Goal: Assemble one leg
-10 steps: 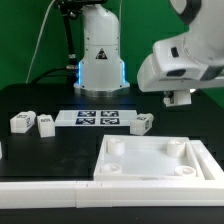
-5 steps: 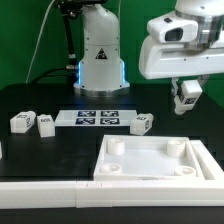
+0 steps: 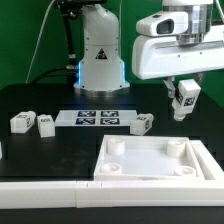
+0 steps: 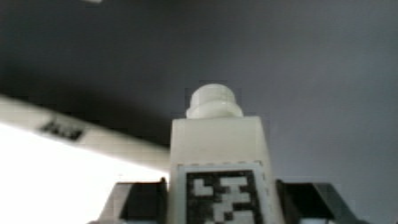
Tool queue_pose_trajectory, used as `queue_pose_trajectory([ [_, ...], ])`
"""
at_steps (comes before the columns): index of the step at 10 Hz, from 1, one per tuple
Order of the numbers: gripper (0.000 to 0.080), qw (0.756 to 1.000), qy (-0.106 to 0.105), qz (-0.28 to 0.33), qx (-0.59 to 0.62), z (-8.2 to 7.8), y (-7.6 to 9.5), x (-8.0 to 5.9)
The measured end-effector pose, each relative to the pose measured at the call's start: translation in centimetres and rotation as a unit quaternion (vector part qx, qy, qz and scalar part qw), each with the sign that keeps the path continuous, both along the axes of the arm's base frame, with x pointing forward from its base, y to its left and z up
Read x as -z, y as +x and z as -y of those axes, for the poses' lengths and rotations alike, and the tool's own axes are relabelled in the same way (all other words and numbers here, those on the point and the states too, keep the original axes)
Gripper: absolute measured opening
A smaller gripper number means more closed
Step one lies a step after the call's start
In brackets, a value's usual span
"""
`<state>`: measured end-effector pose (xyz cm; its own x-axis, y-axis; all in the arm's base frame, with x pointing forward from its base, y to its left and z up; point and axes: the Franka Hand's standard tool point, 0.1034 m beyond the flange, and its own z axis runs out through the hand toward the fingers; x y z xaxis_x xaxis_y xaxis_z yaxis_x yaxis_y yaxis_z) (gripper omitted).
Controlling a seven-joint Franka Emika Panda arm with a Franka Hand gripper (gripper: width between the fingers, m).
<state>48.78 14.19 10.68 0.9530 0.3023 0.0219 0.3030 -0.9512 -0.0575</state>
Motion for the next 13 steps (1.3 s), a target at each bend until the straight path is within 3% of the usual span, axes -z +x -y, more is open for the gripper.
queue_pose_trajectory([
  [2, 0.029, 1.0, 0.003, 0.001, -0.004, 0.8, 3.7, -1.1],
  [4, 0.029, 1.0, 0.003, -0.001, -0.007, 0.6, 2.9, -0.6],
  [8, 0.029, 1.0, 0.003, 0.001, -0.013, 0.8, 3.2, -0.1],
  [12, 0.029, 0.999, 0.014, 0.027, -0.03, 2.2, 10.5, -0.7],
  [13, 0.029, 0.999, 0.017, 0.03, -0.028, 2.6, 11.4, -0.7],
])
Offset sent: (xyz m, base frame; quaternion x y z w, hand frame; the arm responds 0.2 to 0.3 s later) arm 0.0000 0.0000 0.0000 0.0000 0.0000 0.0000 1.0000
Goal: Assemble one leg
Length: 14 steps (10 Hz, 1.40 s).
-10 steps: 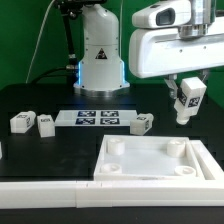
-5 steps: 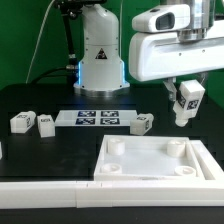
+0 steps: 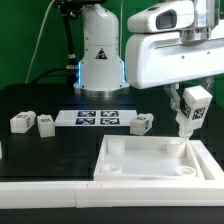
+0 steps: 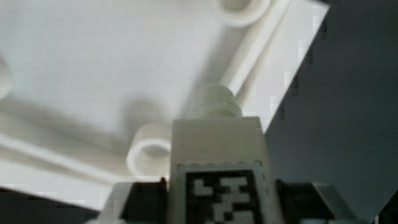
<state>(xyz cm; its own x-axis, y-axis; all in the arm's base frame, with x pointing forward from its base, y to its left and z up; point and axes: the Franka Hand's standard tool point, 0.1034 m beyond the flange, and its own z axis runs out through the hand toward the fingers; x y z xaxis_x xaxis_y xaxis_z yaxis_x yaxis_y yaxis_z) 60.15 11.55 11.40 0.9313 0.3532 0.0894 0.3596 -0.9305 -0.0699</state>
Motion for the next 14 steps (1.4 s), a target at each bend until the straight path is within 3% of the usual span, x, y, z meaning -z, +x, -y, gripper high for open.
queue_pose_trajectory([
  [7, 0.029, 0.998, 0.007, 0.064, 0.005, 0.1, 0.4, 0.6],
  [11, 0.029, 0.994, 0.01, 0.106, 0.003, 1.2, 2.5, 1.1],
  [14, 0.029, 0.993, 0.012, 0.121, 0.005, 1.1, 2.5, 1.7],
])
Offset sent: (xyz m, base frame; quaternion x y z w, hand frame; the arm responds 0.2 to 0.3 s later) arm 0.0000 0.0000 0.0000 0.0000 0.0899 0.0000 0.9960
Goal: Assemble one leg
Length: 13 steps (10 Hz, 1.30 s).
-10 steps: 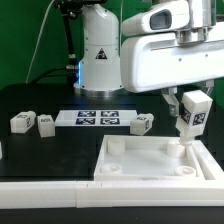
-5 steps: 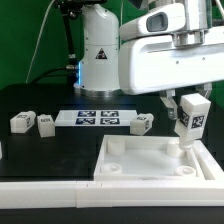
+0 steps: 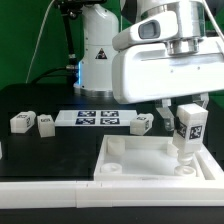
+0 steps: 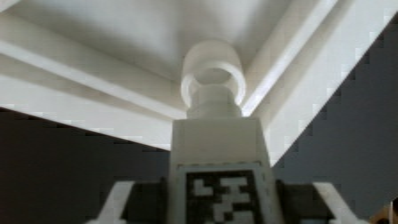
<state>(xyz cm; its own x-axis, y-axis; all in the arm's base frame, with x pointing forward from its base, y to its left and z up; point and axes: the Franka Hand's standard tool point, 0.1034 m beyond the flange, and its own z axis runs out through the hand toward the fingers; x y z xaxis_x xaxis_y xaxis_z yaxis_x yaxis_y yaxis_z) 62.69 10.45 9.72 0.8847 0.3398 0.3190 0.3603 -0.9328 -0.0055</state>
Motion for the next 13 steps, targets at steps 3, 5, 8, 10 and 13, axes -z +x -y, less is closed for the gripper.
queue_pose_trajectory([
  [3, 0.029, 1.0, 0.002, 0.009, 0.0, -0.3, -0.1, 0.8],
  [5, 0.029, 1.0, 0.002, 0.008, -0.001, -0.4, -0.3, 1.4],
  [8, 0.029, 1.0, 0.003, 0.006, -0.001, -0.4, -0.4, 2.0],
  [10, 0.029, 1.0, 0.003, 0.005, -0.001, -0.4, -0.5, 2.1],
  [13, 0.029, 1.0, 0.003, 0.002, -0.003, -0.7, -0.8, 2.9],
])
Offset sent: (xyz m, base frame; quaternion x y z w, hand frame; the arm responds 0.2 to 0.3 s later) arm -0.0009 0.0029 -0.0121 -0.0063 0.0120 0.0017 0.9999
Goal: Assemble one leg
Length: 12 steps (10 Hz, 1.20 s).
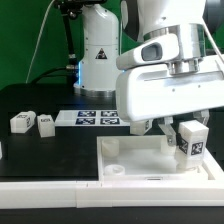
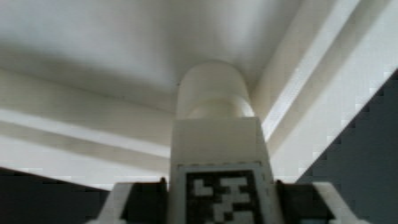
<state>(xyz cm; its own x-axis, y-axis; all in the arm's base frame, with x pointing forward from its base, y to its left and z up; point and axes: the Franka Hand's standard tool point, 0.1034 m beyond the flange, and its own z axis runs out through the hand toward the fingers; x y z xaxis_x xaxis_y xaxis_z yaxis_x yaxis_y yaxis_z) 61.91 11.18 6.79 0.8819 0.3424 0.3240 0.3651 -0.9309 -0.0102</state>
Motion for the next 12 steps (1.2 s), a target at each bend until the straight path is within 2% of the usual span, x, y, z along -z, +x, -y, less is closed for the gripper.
queue_pose_trajectory([
  [5, 0.029, 1.0, 0.001, 0.004, 0.0, -0.09, 0.13, 0.0],
  [6, 0.0511, 1.0, 0.001, 0.004, 0.0, -0.09, 0.13, 0.0],
  [7, 0.0511, 1.0, 0.001, 0.004, 0.0, -0.09, 0.13, 0.0],
  [8, 0.0618, 1.0, 0.001, 0.004, 0.0, -0.09, 0.13, 0.0],
  [9, 0.0643, 1.0, 0.001, 0.004, 0.0, -0.09, 0.13, 0.0],
  [12, 0.0648, 1.0, 0.001, 0.004, 0.0, -0.09, 0.13, 0.0],
])
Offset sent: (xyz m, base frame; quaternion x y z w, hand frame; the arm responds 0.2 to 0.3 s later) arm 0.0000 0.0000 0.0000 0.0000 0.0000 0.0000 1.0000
